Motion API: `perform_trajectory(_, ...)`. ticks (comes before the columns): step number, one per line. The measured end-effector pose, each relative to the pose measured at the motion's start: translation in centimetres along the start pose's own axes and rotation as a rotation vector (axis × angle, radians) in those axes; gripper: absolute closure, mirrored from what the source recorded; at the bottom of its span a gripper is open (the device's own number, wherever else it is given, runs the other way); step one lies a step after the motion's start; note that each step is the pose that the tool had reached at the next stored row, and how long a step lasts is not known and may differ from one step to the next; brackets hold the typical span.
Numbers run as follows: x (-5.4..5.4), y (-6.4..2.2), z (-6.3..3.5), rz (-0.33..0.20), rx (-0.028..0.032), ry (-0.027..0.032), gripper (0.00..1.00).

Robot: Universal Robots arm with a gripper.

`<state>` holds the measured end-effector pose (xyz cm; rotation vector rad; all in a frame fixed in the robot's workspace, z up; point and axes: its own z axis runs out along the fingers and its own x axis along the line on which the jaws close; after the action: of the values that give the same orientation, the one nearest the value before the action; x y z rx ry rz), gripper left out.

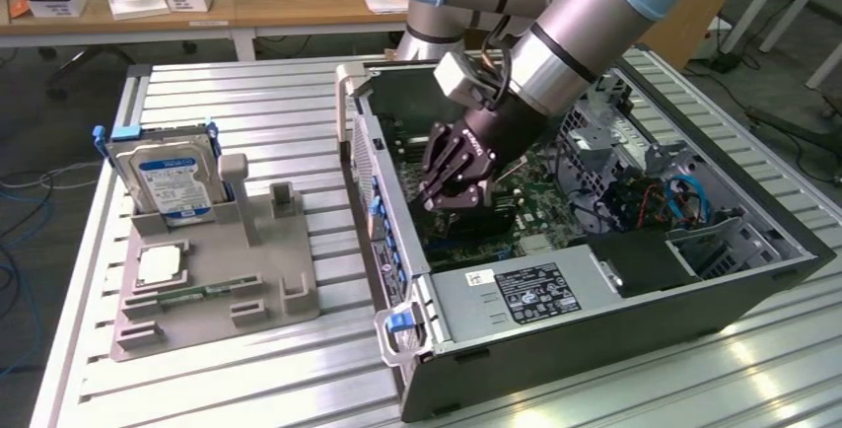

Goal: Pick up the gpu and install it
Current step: 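Press down on the gpu until it lock into place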

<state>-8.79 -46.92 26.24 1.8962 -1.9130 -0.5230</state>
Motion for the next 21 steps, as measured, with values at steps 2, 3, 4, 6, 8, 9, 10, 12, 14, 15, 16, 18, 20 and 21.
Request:
perform_trajectory(2, -0.01, 0.01, 0.06, 0.000, 0.0000, 0.0009, 0.90)
perform_trajectory(3, -0.01, 0.01, 0.08, 0.001, 0.0000, 0.0013, 0.90)
perform_trajectory(4, -0.02, 0.02, 0.10, 0.001, 0.0001, 0.0016, 0.90)
perform_trajectory(6, 0.00, 0.02, 0.11, 0.001, 0.0001, 0.0020, 0.90)
perform_trajectory(8, 0.04, 0.01, 0.13, 0.001, -0.0001, 0.0019, 0.90)
perform_trajectory(9, 0.06, 0.01, 0.13, 0.002, -0.0002, 0.0023, 0.90)
perform_trajectory(10, 0.07, 0.01, 0.12, 0.002, -0.0003, 0.0025, 0.90)
perform_trajectory(12, 0.09, 0.01, 0.12, 0.002, -0.0004, 0.0028, 0.90)
perform_trajectory(14, 0.23, 0.00, 0.13, 0.002, -0.0003, 0.0033, 0.90)
perform_trajectory(15, 0.22, -0.01, 0.14, 0.002, -0.0004, 0.0038, 0.90)
perform_trajectory(16, 0.22, -0.01, 0.14, 0.002, -0.0004, 0.0040, 0.90)
perform_trajectory(18, 0.22, -0.01, 0.15, 0.002, -0.0004, 0.0040, 0.90)
perform_trajectory(20, 0.22, 0.06, 0.21, 0.003, -0.0003, 0.0038, 0.90)
perform_trajectory(21, 0.22, 0.09, 0.23, 0.003, -0.0003, 0.0039, 0.90)
